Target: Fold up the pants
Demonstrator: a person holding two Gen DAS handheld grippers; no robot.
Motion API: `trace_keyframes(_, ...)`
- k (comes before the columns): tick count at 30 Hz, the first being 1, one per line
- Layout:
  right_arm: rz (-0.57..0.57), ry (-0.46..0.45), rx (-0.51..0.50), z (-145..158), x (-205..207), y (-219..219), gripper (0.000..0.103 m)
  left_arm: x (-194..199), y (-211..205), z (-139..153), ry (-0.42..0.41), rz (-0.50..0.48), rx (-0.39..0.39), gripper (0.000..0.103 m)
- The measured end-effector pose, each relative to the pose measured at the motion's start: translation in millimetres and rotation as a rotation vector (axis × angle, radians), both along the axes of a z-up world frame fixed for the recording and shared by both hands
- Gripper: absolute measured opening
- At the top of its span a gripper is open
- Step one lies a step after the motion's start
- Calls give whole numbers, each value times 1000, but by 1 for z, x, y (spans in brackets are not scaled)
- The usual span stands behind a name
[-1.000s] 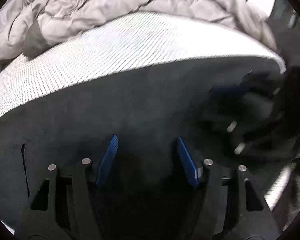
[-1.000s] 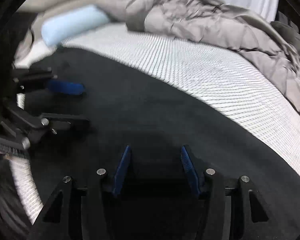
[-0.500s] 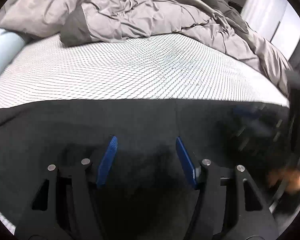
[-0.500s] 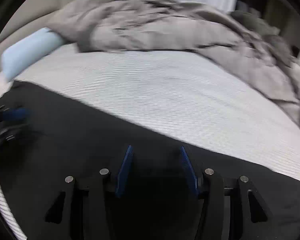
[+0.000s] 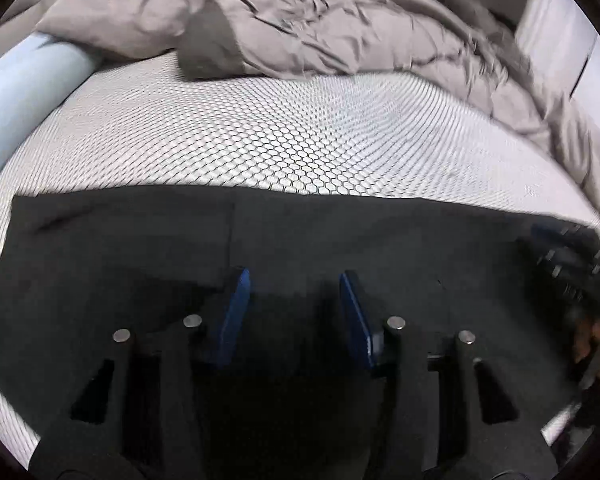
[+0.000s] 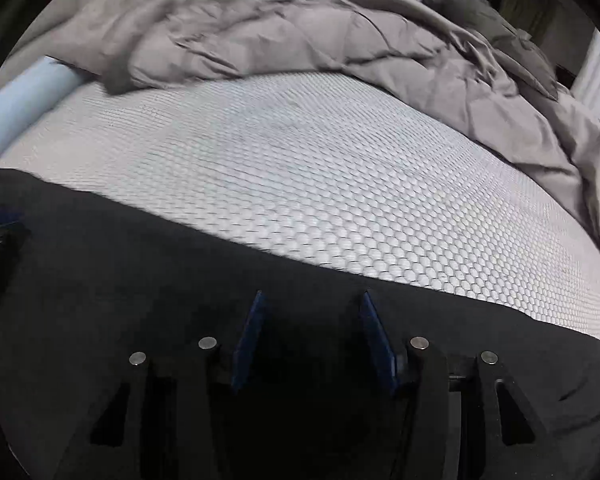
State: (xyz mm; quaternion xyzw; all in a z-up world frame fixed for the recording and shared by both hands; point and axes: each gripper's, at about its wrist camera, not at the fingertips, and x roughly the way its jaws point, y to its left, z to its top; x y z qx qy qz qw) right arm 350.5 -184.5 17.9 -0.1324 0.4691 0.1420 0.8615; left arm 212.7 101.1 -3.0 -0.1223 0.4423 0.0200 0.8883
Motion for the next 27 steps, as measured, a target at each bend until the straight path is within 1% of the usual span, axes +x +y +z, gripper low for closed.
trace_keyframes(1,47,6,41,4,-7,9,52,-15,-1,3,-24,-1,-32,45)
trace_keyframes(2,86,10,63,6,-17,15,52,-24,-5,4,-29,-22,-45,45)
trace_keyframes(3,125,15,73,7,-33,26,52,-33,-13,5,-36,-65,-43,46)
trace_keyframes(4,172,18,70,6,-45,34,52,-40,-23,6,-56,-127,-19,48)
trace_keyframes(5,223,17,54,1,-59,42,52,-43,-31,4,-54,-163,7,50)
trace_keyframes(6,261,22,21,-6,-68,49,52,-49,-37,-3,-23,-190,44,50)
trace_keyframes(7,294,16,-37,-14,-79,54,52,-50,-41,-12,14,-202,90,50)
trace_keyframes(8,306,-3,-68,-16,-85,53,52,-54,-40,-19,27,-213,131,49)
trace_keyframes(10,300,1,-87,-15,-84,41,53,-63,-29,-17,4,-219,147,49)
trace_keyframes(11,274,5,-93,-13,-83,29,56,-68,-17,-15,2,-192,145,49)
trace_keyframes(12,243,3,-108,-13,-80,16,64,-73,-4,-14,2,-165,135,37)
trace_keyframes(13,216,-3,-128,-13,-80,4,67,-77,9,-14,3,-161,86,32)
trace_keyframes(14,183,-6,-138,-12,-84,-9,70,-82,15,-13,-2,-156,54,27)
trace_keyframes(15,162,1,-117,-11,-82,-22,70,-83,18,-11,-6,-149,43,27)
trace_keyframes(17,128,-13,-97,-6,-82,-37,70,-86,10,-1,-31,-127,72,28)
trace_keyframes(18,125,-20,-74,-2,-84,-41,67,-87,-1,6,-51,-148,85,28)
trace_keyframes(20,144,-16,-23,5,-85,-37,64,-90,-23,17,-83,-229,49,29)
trace_keyframes(21,177,-15,9,8,-88,-32,64,-90,-37,18,-85,-273,31,33)
trace_keyframes(22,207,-15,29,11,-93,-27,64,-88,-54,17,-74,-323,22,34)
trace_keyframes(23,248,-14,44,13,-99,-16,64,-85,-72,11,-45,-384,40,34)
trace_keyframes(24,283,-13,48,12,-103,-9,64,-83,-86,5,-20,-422,72,34)
trace_keyframes(25,321,-11,33,9,-108,0,64,-82,-99,-6,20,-460,142,34)
trace_keyframes(26,342,-8,3,4,-110,4,64,-82,-102,-11,27,-479,179,35)
trace_keyframes(27,358,-2,-42,-3,-111,6,64,-85,-98,-13,19,-493,181,38)
